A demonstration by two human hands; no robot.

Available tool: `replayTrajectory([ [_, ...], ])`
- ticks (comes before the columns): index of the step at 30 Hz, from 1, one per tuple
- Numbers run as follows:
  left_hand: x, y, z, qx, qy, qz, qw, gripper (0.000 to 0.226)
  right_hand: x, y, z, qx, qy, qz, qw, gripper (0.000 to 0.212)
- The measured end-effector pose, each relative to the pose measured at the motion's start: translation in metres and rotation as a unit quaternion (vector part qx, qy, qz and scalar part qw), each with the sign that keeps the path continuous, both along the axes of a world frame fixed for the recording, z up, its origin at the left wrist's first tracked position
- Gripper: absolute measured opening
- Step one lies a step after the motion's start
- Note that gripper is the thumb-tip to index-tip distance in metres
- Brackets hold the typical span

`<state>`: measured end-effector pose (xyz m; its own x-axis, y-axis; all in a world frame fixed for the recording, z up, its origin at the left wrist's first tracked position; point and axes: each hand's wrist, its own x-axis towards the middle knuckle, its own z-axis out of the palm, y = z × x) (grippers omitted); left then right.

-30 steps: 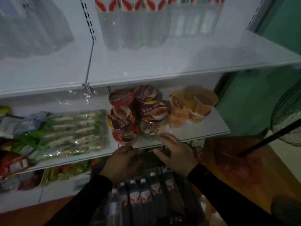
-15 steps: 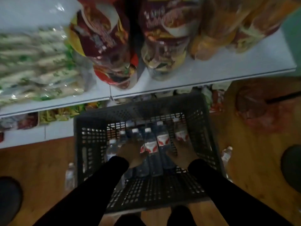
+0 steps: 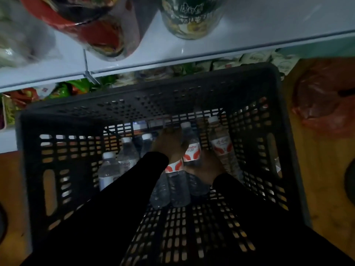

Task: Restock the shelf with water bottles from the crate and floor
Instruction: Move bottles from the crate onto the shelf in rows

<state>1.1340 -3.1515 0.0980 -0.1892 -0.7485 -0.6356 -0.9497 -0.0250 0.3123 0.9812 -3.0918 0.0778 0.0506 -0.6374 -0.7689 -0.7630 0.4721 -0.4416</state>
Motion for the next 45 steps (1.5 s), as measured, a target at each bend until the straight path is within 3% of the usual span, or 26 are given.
replayTrajectory([
  [3,0.009,0.007,0.016,-0.016,0.050,0.051,0.997,0.060,-0.004,0.001,-0.001,0.023,0.011,-0.003,1.000,0.042],
  [5,0.031,0.014,0.027,-0.054,0.054,0.094,0.993,0.059,0.000,0.000,0.008,0.021,0.022,-0.008,0.999,0.048],
  [10,0.107,0.048,0.040,-0.057,-0.103,0.174,0.978,0.053,0.026,0.000,0.039,-0.112,0.112,0.060,0.986,0.067],
  [13,0.129,0.066,0.042,0.001,-0.137,0.246,0.959,0.047,0.045,-0.006,0.054,-0.181,0.074,0.112,0.974,0.059],
  [16,0.134,0.072,0.038,0.020,-0.104,0.290,0.951,0.046,0.063,-0.004,0.054,-0.147,-0.002,0.157,0.977,0.048],
  [19,0.135,0.070,0.045,0.006,-0.060,0.268,0.961,0.039,0.079,0.006,0.063,-0.101,-0.072,0.171,0.977,0.046],
  [26,0.121,0.051,0.134,-0.027,0.136,0.143,0.980,0.042,0.098,0.011,0.108,0.048,-0.240,0.114,0.963,0.077],
  [31,0.113,0.020,0.232,-0.084,0.275,0.180,0.941,0.038,0.079,-0.027,0.188,0.006,-0.303,0.028,0.953,0.081],
  [35,0.110,0.011,0.326,-0.128,0.380,0.238,0.885,0.033,0.069,-0.061,0.280,-0.089,-0.306,0.059,0.946,0.077],
  [38,0.122,0.020,0.391,-0.153,0.448,0.255,0.843,0.047,0.070,-0.078,0.350,-0.166,-0.328,0.069,0.927,0.071],
  [42,0.137,0.037,0.464,-0.162,0.442,0.211,0.857,0.058,0.080,-0.095,0.450,-0.255,-0.368,0.065,0.892,0.052],
  [45,0.138,0.039,0.517,-0.239,0.426,0.193,0.851,0.057,0.095,-0.101,0.527,-0.322,-0.371,0.102,0.865,0.055],
])
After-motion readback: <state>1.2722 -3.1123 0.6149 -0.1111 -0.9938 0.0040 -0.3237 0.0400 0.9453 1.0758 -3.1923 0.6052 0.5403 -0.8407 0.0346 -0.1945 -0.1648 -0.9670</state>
